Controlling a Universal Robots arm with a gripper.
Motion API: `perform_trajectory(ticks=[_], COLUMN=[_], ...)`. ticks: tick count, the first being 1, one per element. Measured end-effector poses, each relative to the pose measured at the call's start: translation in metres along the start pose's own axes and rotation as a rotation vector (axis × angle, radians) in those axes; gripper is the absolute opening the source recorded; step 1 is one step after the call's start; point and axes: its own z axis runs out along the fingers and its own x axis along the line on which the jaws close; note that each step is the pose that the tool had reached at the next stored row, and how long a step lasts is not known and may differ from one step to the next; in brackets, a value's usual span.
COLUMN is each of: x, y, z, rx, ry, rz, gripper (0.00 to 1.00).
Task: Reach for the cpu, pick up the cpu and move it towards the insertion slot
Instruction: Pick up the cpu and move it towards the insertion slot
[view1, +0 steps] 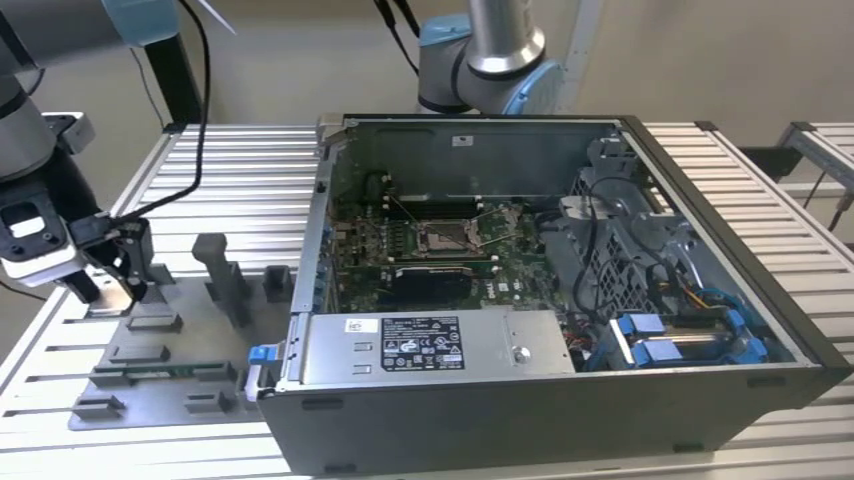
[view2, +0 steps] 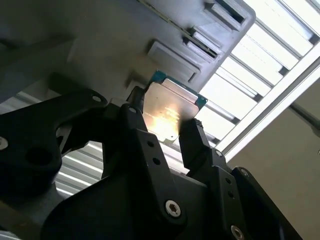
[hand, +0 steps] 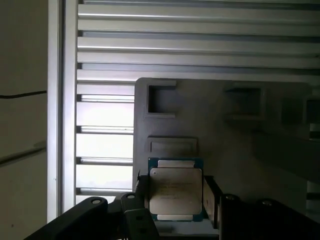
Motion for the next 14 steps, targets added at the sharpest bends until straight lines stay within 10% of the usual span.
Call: perform_trajectory(ticks=[14], x=[-0.0005], y=[0.0009], z=[-0.0282], rx=[0.0015], ry=[0.0001], rz=[0.0], gripper=[0.0])
